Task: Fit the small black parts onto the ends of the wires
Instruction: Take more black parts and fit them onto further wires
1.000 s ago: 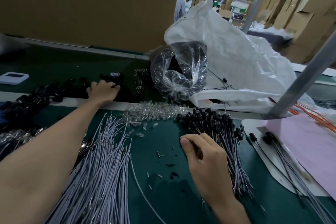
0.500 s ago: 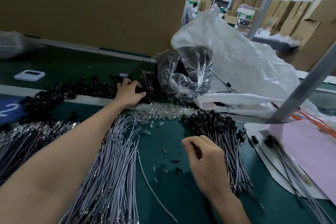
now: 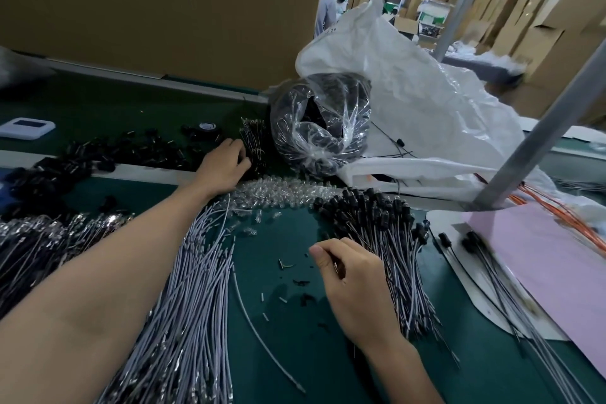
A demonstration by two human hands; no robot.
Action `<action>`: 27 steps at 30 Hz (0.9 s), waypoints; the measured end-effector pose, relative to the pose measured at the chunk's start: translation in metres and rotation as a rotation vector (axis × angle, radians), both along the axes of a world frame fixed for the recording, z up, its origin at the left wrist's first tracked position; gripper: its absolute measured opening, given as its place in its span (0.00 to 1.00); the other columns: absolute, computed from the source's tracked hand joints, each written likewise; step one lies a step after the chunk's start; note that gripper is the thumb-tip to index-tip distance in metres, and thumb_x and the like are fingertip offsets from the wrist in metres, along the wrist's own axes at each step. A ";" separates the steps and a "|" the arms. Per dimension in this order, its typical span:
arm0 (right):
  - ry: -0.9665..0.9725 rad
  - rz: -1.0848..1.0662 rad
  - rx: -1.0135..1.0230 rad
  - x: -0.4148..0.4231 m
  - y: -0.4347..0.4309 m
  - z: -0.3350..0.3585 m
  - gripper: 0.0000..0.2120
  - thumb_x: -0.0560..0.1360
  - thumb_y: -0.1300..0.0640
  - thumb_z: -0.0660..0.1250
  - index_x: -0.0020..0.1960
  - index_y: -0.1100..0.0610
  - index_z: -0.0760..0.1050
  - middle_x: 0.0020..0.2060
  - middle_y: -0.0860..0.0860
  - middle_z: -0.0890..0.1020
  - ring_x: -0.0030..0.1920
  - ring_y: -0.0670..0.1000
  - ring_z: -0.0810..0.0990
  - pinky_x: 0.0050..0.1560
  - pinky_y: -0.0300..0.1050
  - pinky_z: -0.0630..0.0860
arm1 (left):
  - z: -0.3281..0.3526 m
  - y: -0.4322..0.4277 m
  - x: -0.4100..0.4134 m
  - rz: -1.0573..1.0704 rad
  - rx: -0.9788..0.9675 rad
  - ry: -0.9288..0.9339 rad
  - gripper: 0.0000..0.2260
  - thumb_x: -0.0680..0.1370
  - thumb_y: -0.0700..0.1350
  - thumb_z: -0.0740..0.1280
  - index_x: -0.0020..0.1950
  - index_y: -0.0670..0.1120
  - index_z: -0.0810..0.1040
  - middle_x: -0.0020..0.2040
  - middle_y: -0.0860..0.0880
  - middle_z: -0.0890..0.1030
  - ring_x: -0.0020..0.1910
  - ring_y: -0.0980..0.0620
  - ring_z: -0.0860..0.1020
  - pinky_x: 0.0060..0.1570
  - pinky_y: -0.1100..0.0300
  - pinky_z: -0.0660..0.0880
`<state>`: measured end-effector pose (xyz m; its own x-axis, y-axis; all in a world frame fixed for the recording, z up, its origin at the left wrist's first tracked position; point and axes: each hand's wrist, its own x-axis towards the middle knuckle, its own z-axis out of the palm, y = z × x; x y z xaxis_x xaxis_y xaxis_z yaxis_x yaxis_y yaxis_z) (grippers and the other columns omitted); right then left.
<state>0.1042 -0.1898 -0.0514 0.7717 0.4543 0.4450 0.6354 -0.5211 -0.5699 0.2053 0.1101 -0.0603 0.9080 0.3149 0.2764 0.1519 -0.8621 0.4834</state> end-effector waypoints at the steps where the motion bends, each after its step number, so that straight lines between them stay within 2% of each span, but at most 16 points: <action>1: 0.006 0.001 0.003 0.000 0.000 0.000 0.12 0.80 0.50 0.63 0.48 0.54 0.81 0.39 0.43 0.79 0.41 0.43 0.76 0.42 0.35 0.71 | 0.000 -0.001 -0.002 -0.002 -0.014 -0.022 0.06 0.81 0.44 0.61 0.49 0.42 0.70 0.46 0.44 0.72 0.44 0.44 0.73 0.41 0.53 0.65; 5: 0.007 0.007 -0.007 0.000 0.000 0.001 0.13 0.80 0.48 0.61 0.48 0.55 0.81 0.38 0.43 0.79 0.40 0.43 0.75 0.41 0.34 0.69 | 0.003 0.003 -0.012 -0.065 -0.100 -0.025 0.08 0.81 0.45 0.62 0.45 0.43 0.73 0.37 0.45 0.76 0.32 0.49 0.71 0.33 0.55 0.64; 8: 0.015 0.018 -0.012 -0.002 0.001 0.001 0.15 0.79 0.46 0.60 0.48 0.55 0.81 0.38 0.43 0.79 0.40 0.44 0.76 0.41 0.34 0.69 | 0.010 0.003 -0.019 -0.016 -0.142 -0.104 0.15 0.83 0.45 0.61 0.39 0.39 0.72 0.29 0.46 0.71 0.27 0.50 0.66 0.30 0.56 0.61; 12: 0.015 0.008 0.030 0.000 -0.001 0.001 0.14 0.80 0.49 0.61 0.48 0.55 0.81 0.38 0.43 0.79 0.40 0.43 0.76 0.41 0.35 0.71 | 0.037 -0.018 -0.030 0.013 -0.187 -0.255 0.20 0.83 0.44 0.59 0.32 0.41 0.66 0.26 0.46 0.66 0.26 0.50 0.63 0.32 0.56 0.60; 15: -0.008 -0.052 0.148 0.001 -0.001 0.002 0.13 0.80 0.51 0.62 0.47 0.56 0.82 0.37 0.44 0.81 0.40 0.44 0.78 0.40 0.39 0.74 | 0.049 -0.061 -0.047 -0.156 -0.220 -0.116 0.21 0.82 0.45 0.61 0.29 0.43 0.68 0.26 0.51 0.72 0.22 0.57 0.65 0.25 0.63 0.64; 17: -0.020 -0.089 0.208 0.002 -0.001 0.002 0.13 0.80 0.52 0.63 0.45 0.56 0.82 0.35 0.46 0.81 0.37 0.45 0.78 0.38 0.42 0.74 | 0.040 -0.094 -0.064 -0.272 -0.094 0.008 0.20 0.82 0.46 0.62 0.29 0.45 0.69 0.27 0.51 0.74 0.22 0.57 0.66 0.25 0.64 0.63; 19: -0.026 -0.100 0.205 0.001 -0.001 0.002 0.13 0.80 0.53 0.63 0.43 0.58 0.81 0.32 0.47 0.79 0.34 0.46 0.76 0.35 0.45 0.72 | 0.032 -0.114 -0.077 -0.287 0.120 0.064 0.19 0.82 0.52 0.61 0.34 0.44 0.72 0.31 0.49 0.76 0.28 0.54 0.71 0.30 0.59 0.65; 21: -0.027 -0.099 0.196 0.000 -0.001 0.002 0.13 0.81 0.54 0.63 0.43 0.58 0.81 0.32 0.47 0.80 0.34 0.46 0.77 0.36 0.43 0.72 | 0.035 -0.114 -0.080 -0.211 0.234 0.010 0.19 0.81 0.60 0.59 0.41 0.46 0.75 0.37 0.50 0.77 0.34 0.52 0.75 0.34 0.57 0.67; 22: -0.026 -0.100 0.200 -0.001 -0.001 0.002 0.12 0.81 0.54 0.63 0.43 0.58 0.81 0.33 0.46 0.80 0.36 0.45 0.77 0.37 0.40 0.73 | 0.039 -0.109 -0.078 -0.166 0.257 -0.038 0.20 0.81 0.62 0.58 0.42 0.47 0.75 0.37 0.51 0.77 0.34 0.53 0.76 0.35 0.58 0.67; 25: -0.020 -0.114 0.212 -0.001 -0.001 0.002 0.09 0.80 0.56 0.64 0.48 0.56 0.82 0.37 0.44 0.81 0.41 0.42 0.78 0.42 0.35 0.73 | 0.042 -0.081 -0.065 -0.001 0.275 -0.105 0.20 0.81 0.60 0.58 0.38 0.47 0.74 0.32 0.53 0.75 0.29 0.56 0.73 0.35 0.58 0.70; 27: -0.011 -0.114 0.205 -0.001 -0.001 0.002 0.09 0.80 0.56 0.64 0.48 0.56 0.82 0.37 0.43 0.80 0.40 0.42 0.77 0.40 0.33 0.72 | 0.034 -0.057 -0.050 0.130 0.305 -0.063 0.18 0.82 0.58 0.59 0.43 0.46 0.77 0.37 0.51 0.77 0.36 0.51 0.76 0.38 0.56 0.72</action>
<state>0.1030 -0.1910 -0.0497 0.8075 0.2637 0.5277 0.5858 -0.4642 -0.6644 0.1548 0.0527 -0.0261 0.8438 0.3213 0.4299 0.2485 -0.9439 0.2176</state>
